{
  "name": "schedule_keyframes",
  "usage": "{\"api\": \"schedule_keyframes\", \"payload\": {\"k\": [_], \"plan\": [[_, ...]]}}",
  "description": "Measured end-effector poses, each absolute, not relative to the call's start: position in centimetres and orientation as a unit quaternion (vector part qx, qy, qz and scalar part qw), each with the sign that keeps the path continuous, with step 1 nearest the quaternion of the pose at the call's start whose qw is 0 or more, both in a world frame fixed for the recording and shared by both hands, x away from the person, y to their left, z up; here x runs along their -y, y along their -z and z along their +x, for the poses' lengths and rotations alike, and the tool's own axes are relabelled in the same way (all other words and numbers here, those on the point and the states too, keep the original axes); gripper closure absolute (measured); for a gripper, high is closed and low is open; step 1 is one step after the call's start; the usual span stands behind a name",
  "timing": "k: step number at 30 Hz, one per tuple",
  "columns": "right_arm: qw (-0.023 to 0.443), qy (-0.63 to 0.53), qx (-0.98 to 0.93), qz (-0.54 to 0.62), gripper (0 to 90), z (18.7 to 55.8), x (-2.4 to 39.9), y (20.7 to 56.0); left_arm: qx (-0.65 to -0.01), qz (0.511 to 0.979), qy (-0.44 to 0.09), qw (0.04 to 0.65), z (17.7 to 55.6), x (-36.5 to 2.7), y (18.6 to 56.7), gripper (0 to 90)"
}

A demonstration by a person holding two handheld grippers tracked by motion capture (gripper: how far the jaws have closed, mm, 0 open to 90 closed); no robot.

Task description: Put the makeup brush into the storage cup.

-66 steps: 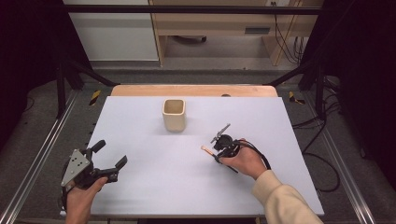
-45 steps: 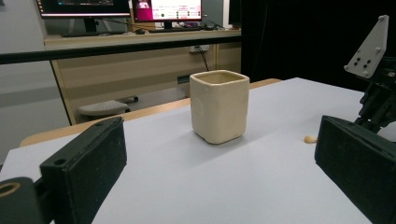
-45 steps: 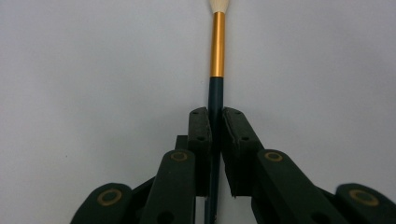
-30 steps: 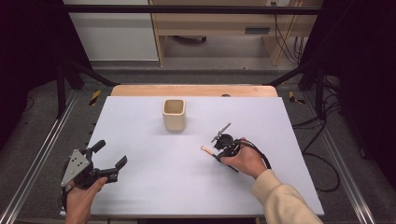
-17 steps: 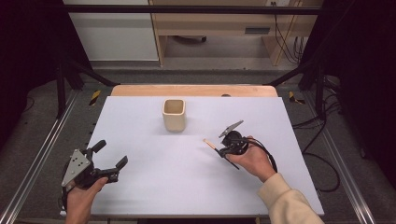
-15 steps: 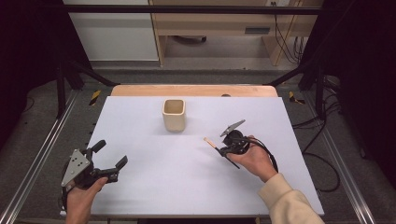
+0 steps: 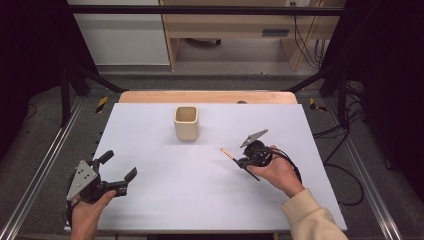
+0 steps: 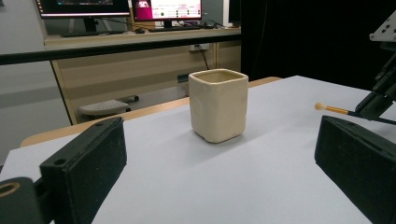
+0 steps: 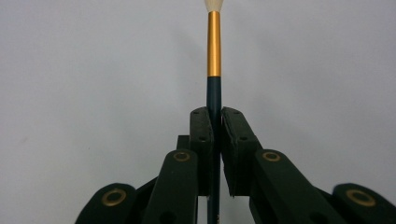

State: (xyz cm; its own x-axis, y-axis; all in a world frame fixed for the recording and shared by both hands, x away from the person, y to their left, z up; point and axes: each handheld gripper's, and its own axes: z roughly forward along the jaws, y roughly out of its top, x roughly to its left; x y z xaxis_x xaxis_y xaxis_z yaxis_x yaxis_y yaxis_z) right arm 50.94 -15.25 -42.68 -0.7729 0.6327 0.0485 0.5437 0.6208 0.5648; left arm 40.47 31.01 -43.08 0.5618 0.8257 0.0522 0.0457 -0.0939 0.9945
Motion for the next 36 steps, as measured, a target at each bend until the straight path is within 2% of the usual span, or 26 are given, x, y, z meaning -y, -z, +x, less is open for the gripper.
{"api": "schedule_keyframes", "payload": {"k": [17, 36], "plan": [[0.144, -0.443, -0.818, 0.338, 83.6, 51.4, 15.2, 42.2, -0.330, 0.665, -0.332, 0.583, 40.4, -30.8, 43.2, 1.6], [0.173, -0.493, -0.801, 0.293, 83.5, 50.6, 10.2, 41.8, -0.324, 0.672, -0.333, 0.577, 40.4, -30.6, 43.3, 1.6]]}}
